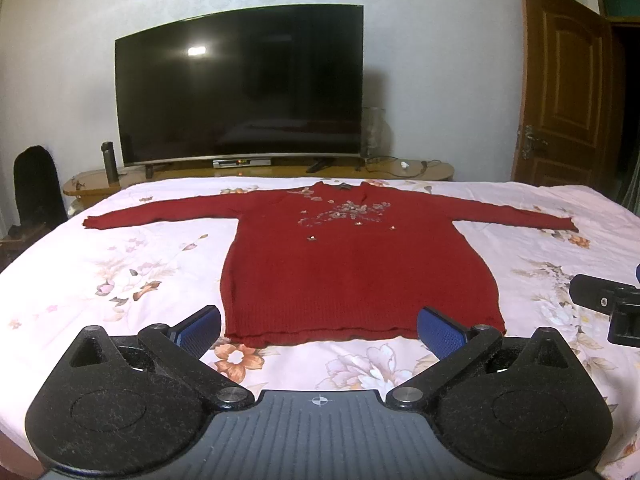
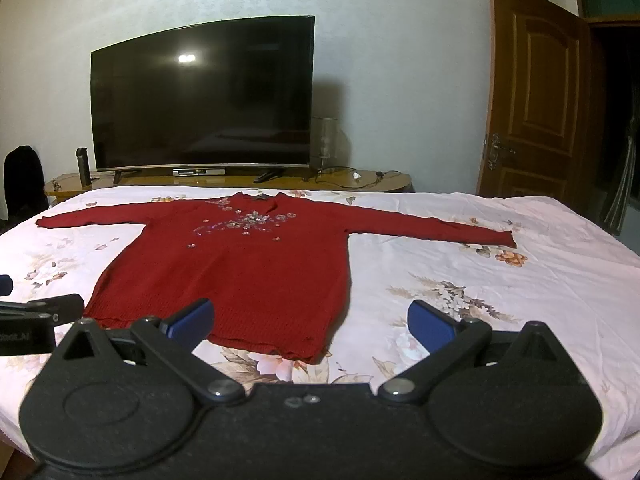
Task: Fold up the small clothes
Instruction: 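Grasp the sweater sleeve cuff with the right gripper and lift it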
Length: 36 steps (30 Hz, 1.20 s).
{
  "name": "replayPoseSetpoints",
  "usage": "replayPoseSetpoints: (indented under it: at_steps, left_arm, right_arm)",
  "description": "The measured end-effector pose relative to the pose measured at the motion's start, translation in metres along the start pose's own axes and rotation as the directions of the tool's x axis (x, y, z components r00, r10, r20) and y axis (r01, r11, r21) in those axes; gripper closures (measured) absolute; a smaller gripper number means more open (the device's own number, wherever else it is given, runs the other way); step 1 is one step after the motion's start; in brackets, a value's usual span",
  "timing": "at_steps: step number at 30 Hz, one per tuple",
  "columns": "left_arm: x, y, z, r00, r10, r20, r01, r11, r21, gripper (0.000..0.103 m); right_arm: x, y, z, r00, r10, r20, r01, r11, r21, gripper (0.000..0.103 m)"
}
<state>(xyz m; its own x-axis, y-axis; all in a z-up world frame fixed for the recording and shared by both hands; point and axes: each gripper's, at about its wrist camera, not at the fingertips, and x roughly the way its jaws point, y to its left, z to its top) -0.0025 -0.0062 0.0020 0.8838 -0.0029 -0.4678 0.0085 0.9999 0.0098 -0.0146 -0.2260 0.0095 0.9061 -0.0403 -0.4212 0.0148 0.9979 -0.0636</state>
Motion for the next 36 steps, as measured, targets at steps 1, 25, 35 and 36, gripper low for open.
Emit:
replayPoseSetpoints:
  at_steps: [1, 25, 35, 36]
  left_arm:
    - [0.0, 0.0, 0.0, 1.0, 0.0, 0.0, 0.0, 1.0, 0.001, 0.0]
    - [0.067, 0.007, 0.055, 0.998, -0.039, 0.048, 0.042, 0.998, -0.053, 0.0]
    - [0.212, -0.009, 0.086, 0.997, 0.008, -0.08, -0.022, 0.985, -0.17, 0.0]
    - [0.228, -0.015, 0.088, 0.994, 0.018, -0.104, -0.036, 0.983, -0.179, 0.0]
  right_arm:
    - [0.0, 0.0, 0.0, 1.0, -0.001, -0.001, 0.001, 1.0, 0.0, 0.0]
    - [0.044, -0.102, 0.033, 0.999, -0.034, 0.009, 0.031, 0.974, 0.225, 0.01]
    - [0.246, -0.283, 0.069, 0.992, -0.111, -0.058, 0.125, 0.846, 0.519, 0.064]
    - [0.268, -0.298, 0.067, 0.989, -0.127, -0.072, 0.146, 0.832, 0.536, 0.064]
